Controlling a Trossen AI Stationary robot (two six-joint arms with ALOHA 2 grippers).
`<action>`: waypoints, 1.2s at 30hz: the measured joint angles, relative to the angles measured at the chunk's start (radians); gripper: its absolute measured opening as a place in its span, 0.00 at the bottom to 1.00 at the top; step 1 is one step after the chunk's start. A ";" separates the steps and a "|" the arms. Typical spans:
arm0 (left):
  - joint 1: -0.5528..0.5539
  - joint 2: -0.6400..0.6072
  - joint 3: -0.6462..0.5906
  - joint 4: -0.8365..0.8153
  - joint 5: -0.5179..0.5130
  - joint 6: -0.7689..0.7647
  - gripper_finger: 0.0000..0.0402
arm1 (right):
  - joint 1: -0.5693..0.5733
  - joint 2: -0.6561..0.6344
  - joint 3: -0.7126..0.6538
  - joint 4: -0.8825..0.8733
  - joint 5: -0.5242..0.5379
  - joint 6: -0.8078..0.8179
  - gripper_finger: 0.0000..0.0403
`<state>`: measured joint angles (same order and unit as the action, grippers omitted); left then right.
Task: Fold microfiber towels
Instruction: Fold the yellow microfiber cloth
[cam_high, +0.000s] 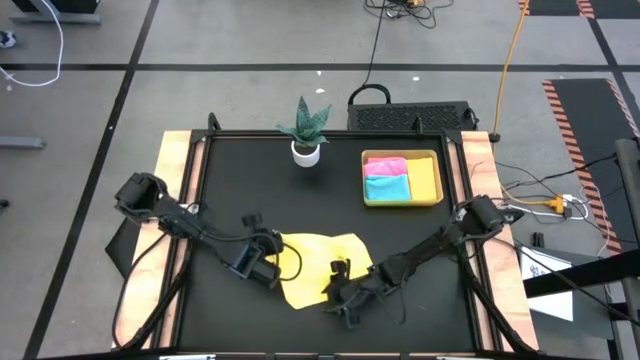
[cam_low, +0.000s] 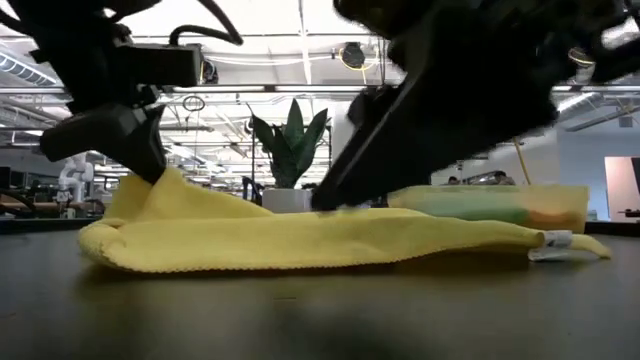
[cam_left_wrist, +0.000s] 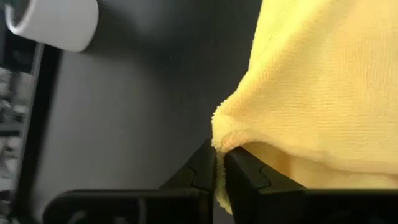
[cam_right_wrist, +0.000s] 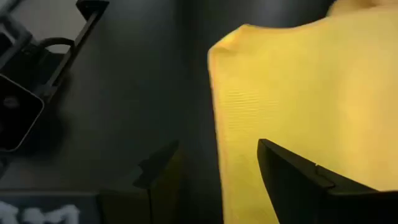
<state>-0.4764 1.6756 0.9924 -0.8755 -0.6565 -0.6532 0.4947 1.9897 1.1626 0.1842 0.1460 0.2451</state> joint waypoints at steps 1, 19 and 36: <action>-0.006 -0.004 0.000 -0.014 -0.005 0.005 0.09 | 0.005 -0.018 0.003 -0.036 0.008 -0.001 0.50; 0.044 -0.264 0.000 0.056 0.310 0.233 0.48 | 0.160 -0.319 -0.307 -0.164 0.233 0.302 0.48; -0.236 0.048 -0.150 0.896 0.407 0.562 0.43 | 0.169 -0.362 -0.616 0.318 0.272 0.381 0.48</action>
<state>-0.7120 1.7239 0.8421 0.0209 -0.2495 -0.0908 0.6632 1.6276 0.5468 0.5024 0.4179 0.6257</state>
